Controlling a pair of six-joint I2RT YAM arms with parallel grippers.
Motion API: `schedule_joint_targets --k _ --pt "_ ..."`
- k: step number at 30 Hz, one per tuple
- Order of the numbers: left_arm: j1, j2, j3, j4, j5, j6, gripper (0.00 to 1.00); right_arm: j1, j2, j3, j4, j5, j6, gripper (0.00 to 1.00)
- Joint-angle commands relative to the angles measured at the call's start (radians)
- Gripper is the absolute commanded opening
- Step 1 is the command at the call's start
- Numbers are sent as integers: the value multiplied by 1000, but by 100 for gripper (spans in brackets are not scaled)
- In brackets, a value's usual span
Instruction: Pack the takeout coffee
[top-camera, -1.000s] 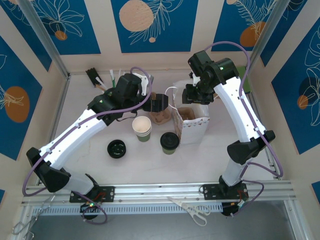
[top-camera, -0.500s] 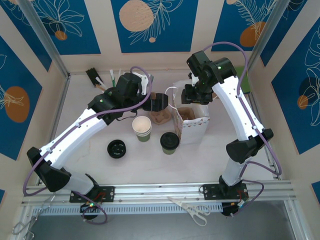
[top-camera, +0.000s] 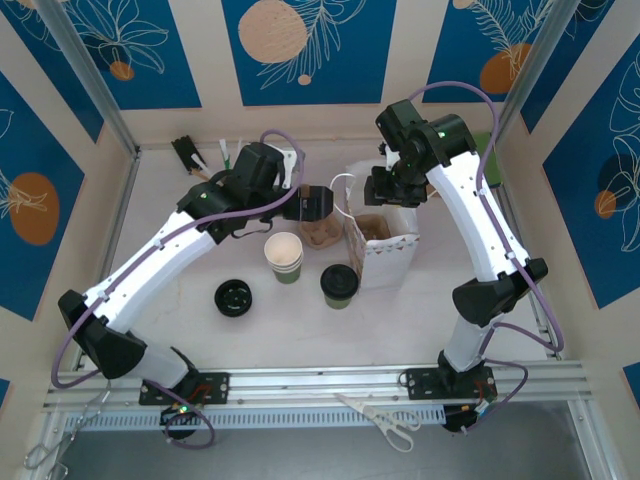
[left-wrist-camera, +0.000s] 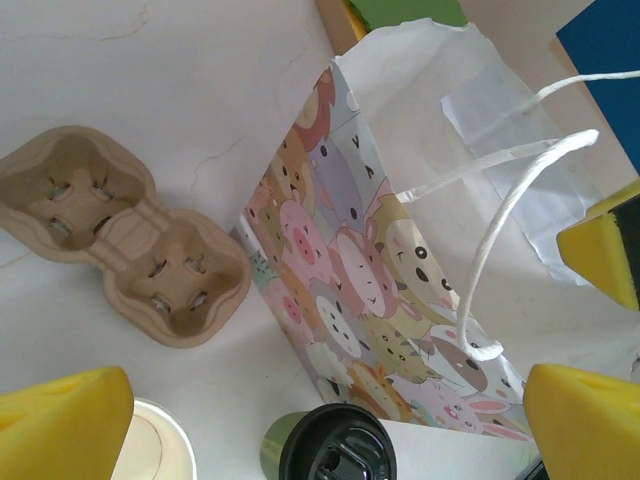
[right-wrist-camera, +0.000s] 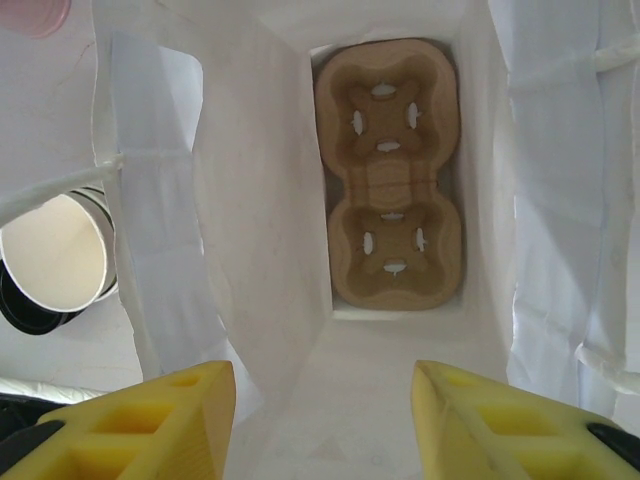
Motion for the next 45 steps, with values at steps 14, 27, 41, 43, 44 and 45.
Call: schedule_joint_targets --k 14,27,41,43,44,45 --pt "62 -221 -127 -87 -71 6 100 212 -76 109 45 72 -20 59" --pt "81 -470 -359 -150 -114 -98 100 466 5 20 15 52 104 61" --pt "83 -577 -419 -198 -110 -100 100 470 -45 -382 226 -58 223 67" --pt "83 -577 -423 -196 -100 -101 100 455 -53 -419 243 -64 222 68" --pt "83 -577 -427 -197 -100 -102 100 446 -56 -435 245 -69 221 68" --pt "83 -578 -428 -197 -100 -101 100 439 -59 -449 244 -70 218 68"
